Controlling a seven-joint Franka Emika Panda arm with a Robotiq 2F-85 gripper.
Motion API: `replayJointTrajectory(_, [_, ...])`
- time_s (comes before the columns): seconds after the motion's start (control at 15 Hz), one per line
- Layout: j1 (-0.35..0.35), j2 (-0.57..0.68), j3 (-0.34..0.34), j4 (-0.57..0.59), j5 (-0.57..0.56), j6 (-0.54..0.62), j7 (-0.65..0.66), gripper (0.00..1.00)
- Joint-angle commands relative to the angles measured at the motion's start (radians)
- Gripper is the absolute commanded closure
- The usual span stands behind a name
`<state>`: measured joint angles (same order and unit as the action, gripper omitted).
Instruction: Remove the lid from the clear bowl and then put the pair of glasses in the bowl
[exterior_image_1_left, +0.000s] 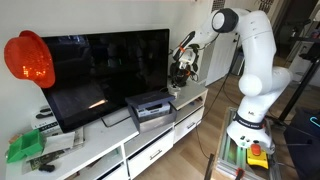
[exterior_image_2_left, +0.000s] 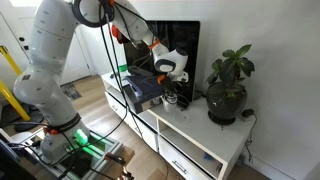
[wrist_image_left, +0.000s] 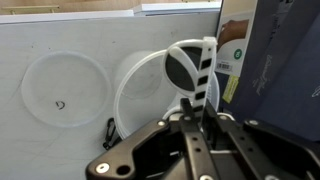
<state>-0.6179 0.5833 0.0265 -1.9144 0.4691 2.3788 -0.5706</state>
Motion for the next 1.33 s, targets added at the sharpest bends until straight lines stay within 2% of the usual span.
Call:
replayJointTrajectory(0.0, [0.024, 0.035, -0.015, 0.044, -0.004, -0.019, 0.022, 0.94])
replayJointTrajectory(0.07, [0.027, 0.041, -0.015, 0.048, -0.005, -0.02, 0.024, 0.95])
replayJointTrajectory(0.2, [0.033, 0.049, -0.017, 0.053, -0.01, -0.017, 0.029, 0.88])
replayJointTrajectory(0.27, [0.036, 0.052, -0.018, 0.054, -0.011, -0.014, 0.032, 0.64])
replayJointTrajectory(0.4, [0.039, 0.052, -0.021, 0.057, -0.015, -0.018, 0.04, 0.56])
replayJointTrajectory(0.93, [0.055, 0.035, -0.045, 0.034, -0.038, -0.012, 0.054, 0.0])
replayJointTrajectory(1.0, [0.058, 0.032, -0.048, 0.028, -0.045, -0.017, 0.052, 0.05])
replayJointTrajectory(1.07, [0.061, 0.026, -0.05, 0.018, -0.05, -0.009, 0.049, 0.37])
replayJointTrajectory(1.13, [0.065, 0.02, -0.053, 0.01, -0.058, -0.007, 0.049, 0.32])
replayJointTrajectory(1.2, [0.069, 0.016, -0.055, 0.002, -0.063, 0.002, 0.048, 0.32])
replayJointTrajectory(1.27, [0.074, 0.011, -0.059, -0.004, -0.071, 0.008, 0.049, 0.39])
